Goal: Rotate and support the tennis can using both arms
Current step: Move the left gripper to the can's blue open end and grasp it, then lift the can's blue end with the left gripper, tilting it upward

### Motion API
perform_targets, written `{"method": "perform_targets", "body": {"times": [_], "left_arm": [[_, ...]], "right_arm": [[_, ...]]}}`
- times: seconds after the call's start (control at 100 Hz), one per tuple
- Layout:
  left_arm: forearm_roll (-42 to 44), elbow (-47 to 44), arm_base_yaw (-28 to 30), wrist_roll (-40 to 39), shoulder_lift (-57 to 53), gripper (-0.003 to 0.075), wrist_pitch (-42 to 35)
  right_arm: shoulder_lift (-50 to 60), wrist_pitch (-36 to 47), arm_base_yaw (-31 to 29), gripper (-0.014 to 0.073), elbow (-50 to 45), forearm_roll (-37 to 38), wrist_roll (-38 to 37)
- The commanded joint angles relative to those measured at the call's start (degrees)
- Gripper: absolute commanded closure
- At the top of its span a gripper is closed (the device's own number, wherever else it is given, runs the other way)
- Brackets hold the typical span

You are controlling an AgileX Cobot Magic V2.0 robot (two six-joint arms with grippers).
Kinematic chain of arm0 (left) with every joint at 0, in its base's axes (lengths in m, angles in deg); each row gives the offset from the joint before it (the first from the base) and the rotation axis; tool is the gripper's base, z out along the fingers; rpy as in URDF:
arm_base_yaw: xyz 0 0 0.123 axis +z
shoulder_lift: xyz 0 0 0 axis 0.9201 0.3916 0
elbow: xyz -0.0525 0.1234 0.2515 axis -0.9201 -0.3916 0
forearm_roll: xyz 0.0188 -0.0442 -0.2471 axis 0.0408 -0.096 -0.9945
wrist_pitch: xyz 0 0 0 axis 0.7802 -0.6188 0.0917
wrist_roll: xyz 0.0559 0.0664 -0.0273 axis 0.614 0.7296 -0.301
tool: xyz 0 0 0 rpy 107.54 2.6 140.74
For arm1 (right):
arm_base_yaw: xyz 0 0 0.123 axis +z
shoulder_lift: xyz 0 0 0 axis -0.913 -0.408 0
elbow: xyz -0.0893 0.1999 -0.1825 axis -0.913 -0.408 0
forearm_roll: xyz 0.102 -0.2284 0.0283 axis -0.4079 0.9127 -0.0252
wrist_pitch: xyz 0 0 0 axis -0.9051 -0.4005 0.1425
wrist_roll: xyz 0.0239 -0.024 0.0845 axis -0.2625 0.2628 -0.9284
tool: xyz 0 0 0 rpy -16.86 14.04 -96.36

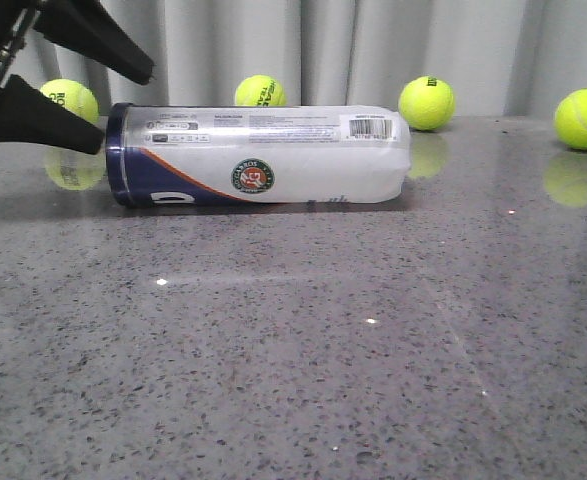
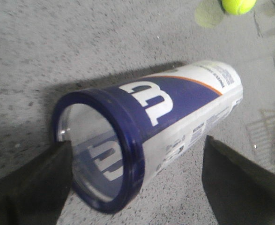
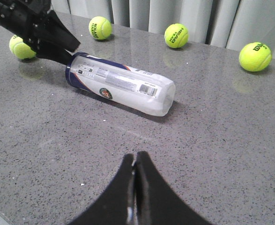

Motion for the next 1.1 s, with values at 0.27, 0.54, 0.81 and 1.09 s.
{"method": "perform_targets", "body": {"times": [0.27, 0.54, 0.81, 1.09], "left_arm": [[-10.0, 3.3, -4.9, 3.4, 3.3, 0.0175, 1.8], [-11.5, 3.3, -5.0, 5.4, 3.3, 0.0276, 2.6], [-11.5, 3.3, -5.0, 5.4, 3.3, 0.0585, 3.3], [-13.5, 3.3, -5.0, 5.5, 3.3, 0.074, 3.4]], "right_arm": [[-0.5, 4.9, -0.3, 0.066, 1.4, 0.5, 0.1], [-0.5, 4.9, -0.3, 0.066, 1.4, 0.5, 0.1], [-0.5, 4.9, -0.3, 0.066, 1.4, 0.5, 0.1], [-0.5, 4.9, -0.3, 0.066, 1.4, 0.5, 0.1]]}}
